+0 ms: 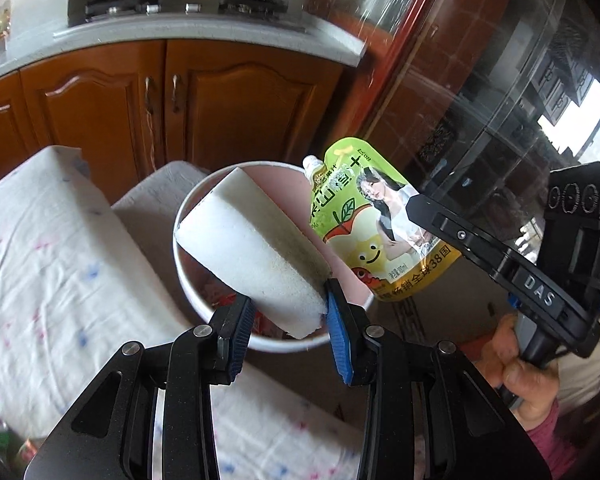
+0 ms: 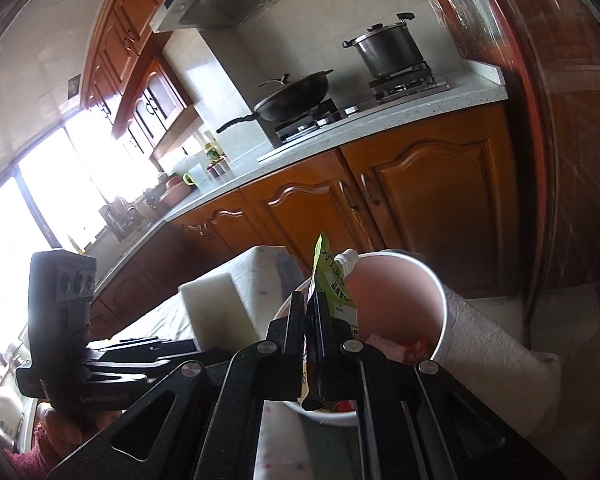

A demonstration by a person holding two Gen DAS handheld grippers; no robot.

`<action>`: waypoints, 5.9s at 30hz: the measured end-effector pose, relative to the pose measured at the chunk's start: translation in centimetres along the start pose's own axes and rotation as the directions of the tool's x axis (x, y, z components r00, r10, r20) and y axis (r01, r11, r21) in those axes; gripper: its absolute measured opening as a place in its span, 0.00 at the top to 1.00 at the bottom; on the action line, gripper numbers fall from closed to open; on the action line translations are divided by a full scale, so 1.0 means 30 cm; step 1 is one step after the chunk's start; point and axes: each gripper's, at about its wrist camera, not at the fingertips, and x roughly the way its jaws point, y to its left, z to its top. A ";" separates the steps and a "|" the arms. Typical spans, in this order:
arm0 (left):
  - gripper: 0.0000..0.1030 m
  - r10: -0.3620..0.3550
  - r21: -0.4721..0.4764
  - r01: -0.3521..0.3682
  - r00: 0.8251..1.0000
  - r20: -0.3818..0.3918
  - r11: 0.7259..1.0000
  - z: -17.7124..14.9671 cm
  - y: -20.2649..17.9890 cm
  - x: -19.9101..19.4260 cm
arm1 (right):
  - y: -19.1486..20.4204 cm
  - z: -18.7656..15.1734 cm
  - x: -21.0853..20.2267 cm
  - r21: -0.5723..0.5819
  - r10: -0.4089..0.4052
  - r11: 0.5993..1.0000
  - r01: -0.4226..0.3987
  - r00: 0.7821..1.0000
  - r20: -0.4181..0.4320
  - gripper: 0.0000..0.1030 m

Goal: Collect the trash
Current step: 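Carry the drink pouch and foam block in both tools over the pink bin, then open both tools to drop the pouch and foam block into the bin, then move both open tools back over the green can and milk carton, then grasp the green milk carton with the right tool while the left tool grasps the crumpled green can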

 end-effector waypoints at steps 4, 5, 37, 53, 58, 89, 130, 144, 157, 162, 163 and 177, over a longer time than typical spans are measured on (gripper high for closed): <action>0.68 0.018 0.001 -0.018 0.999 -0.045 1.000 0.028 -0.008 0.081 | -0.042 0.010 0.047 0.010 -0.019 1.000 0.019 1.000 -0.022 0.96; 0.68 0.019 -0.002 -0.019 0.998 -0.055 1.000 0.033 -0.008 0.097 | -0.049 0.011 0.056 0.011 -0.024 1.000 0.025 0.999 -0.027 0.96; 0.46 0.039 -0.141 -0.042 0.999 -0.025 0.989 -0.102 0.060 0.023 | -0.110 -0.041 0.091 0.090 -0.039 0.995 0.045 0.997 -0.065 0.39; 0.38 0.201 -0.270 -0.149 0.963 0.179 0.951 -0.356 0.198 -0.319 | 0.112 -0.169 0.021 0.007 0.028 1.000 -0.028 0.999 -0.046 0.23; 0.38 0.245 -0.321 -0.175 0.951 0.191 0.931 -0.455 0.262 -0.398 | 0.191 -0.216 0.024 -0.032 0.060 0.998 -0.063 0.995 -0.074 0.23; 0.38 0.427 -0.433 -0.316 0.885 0.184 0.844 -0.724 0.539 -0.629 | 0.511 -0.455 0.187 -0.229 0.142 0.948 -0.222 0.936 -0.322 0.20; 0.38 0.394 -0.282 -0.374 0.919 0.017 0.883 -0.713 0.758 -0.557 | 0.842 -0.538 0.483 -0.593 0.122 0.645 -0.482 0.831 -0.543 0.14; 0.34 0.384 -0.281 -0.371 0.923 -0.007 0.885 -0.727 0.772 -0.577 | 0.936 -0.615 0.634 -0.631 0.030 0.558 -0.538 0.774 -0.633 0.29; 0.69 0.406 -0.284 -0.373 0.911 0.066 0.883 -0.721 0.732 -0.579 | 0.665 -0.504 0.491 -0.311 0.169 0.863 -0.397 0.808 -0.564 0.46; 0.84 0.414 -0.270 -0.378 0.906 0.090 0.885 -0.714 0.692 -0.598 | 0.602 -0.489 0.409 -0.209 0.227 0.903 -0.375 0.831 -0.508 0.46; 0.87 0.414 -0.274 -0.375 0.905 0.097 0.885 -0.715 0.686 -0.603 | 0.594 -0.489 0.393 -0.194 0.234 0.908 -0.370 0.835 -0.498 0.46; 0.91 0.448 -0.372 -0.369 0.881 0.151 0.852 -0.792 0.692 -0.718 | 0.604 -0.485 0.288 -0.175 0.271 0.908 -0.381 0.851 -0.450 0.47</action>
